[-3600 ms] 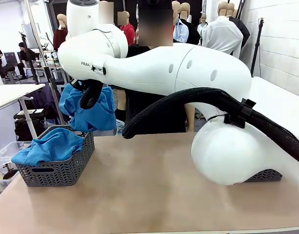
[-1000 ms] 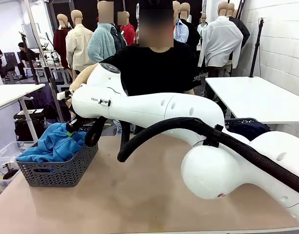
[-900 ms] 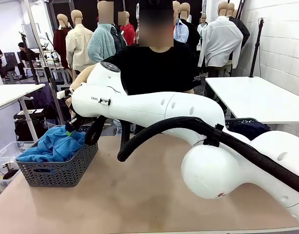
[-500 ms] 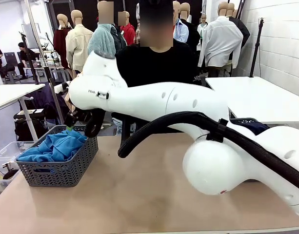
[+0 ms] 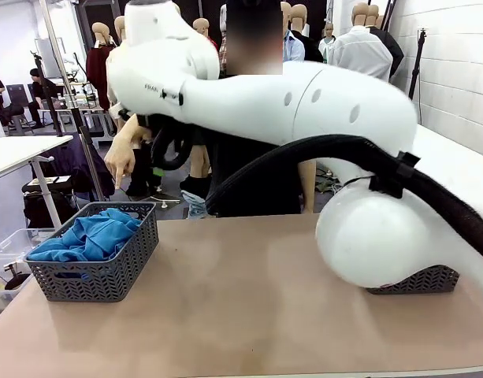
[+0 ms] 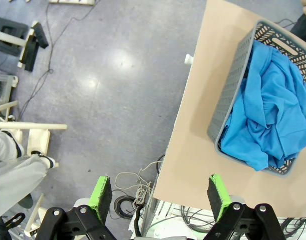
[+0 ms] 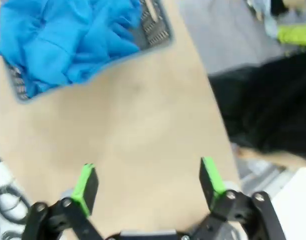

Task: Sort the tops and bottoms.
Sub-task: Sort the clothes according to human instructions.

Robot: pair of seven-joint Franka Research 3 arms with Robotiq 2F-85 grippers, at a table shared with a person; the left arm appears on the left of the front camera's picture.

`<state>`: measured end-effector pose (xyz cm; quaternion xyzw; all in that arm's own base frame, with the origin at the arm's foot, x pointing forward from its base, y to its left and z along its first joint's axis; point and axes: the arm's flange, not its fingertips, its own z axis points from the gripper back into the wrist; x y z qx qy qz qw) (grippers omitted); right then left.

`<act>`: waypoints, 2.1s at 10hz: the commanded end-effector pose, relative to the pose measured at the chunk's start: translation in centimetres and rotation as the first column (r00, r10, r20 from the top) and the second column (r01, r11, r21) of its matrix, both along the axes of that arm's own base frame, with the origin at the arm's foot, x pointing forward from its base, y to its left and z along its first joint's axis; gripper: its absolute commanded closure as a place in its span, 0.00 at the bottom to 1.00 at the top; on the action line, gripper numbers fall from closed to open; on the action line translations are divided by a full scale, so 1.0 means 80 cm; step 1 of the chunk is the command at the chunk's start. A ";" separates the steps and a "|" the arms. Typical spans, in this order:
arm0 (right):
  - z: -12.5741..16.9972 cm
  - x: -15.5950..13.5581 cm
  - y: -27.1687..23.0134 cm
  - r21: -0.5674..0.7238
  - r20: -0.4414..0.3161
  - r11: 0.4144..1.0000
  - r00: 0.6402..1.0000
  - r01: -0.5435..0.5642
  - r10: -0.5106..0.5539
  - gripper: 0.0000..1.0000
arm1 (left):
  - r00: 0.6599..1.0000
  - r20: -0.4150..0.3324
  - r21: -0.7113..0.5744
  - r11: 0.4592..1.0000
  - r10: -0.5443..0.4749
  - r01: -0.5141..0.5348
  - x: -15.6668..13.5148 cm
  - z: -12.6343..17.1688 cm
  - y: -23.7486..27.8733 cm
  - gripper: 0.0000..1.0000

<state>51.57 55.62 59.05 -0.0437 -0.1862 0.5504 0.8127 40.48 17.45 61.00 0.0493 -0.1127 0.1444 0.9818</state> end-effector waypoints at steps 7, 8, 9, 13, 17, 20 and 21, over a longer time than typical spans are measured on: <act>0.020 0.009 -0.036 -0.011 -0.028 0.984 0.984 0.177 -0.177 0.00 | 1.000 0.012 -0.002 1.000 0.017 -0.017 0.000 -0.001 0.000 0.00; 0.020 0.009 -0.036 -0.011 -0.028 0.984 0.984 0.177 -0.177 0.00 | 1.000 0.012 -0.002 1.000 0.017 -0.017 0.000 -0.001 0.000 0.00; 0.020 0.009 -0.036 -0.011 -0.028 0.984 0.984 0.177 -0.177 0.00 | 1.000 0.012 -0.002 1.000 0.017 -0.017 0.000 -0.001 0.000 0.00; 0.021 0.008 -0.037 -0.008 -0.041 0.983 0.982 0.185 -0.185 0.00 | 1.000 0.000 0.000 1.000 0.000 0.000 0.000 0.000 0.000 0.00; 0.082 -0.091 -0.223 0.032 0.141 0.930 0.919 0.367 -0.368 0.00 | 0.907 0.118 0.115 0.913 -0.404 0.392 0.016 0.036 -0.162 0.00; 0.043 -0.144 -0.351 0.145 0.053 0.769 0.771 0.623 -0.635 0.00 | 0.756 0.124 0.060 0.765 -0.643 0.641 0.019 0.015 -0.309 0.00; 0.004 -0.148 -0.392 0.191 -0.029 0.673 0.689 0.715 -0.724 0.00 | 0.726 0.120 0.083 0.736 -0.677 0.672 0.020 -0.006 -0.343 0.00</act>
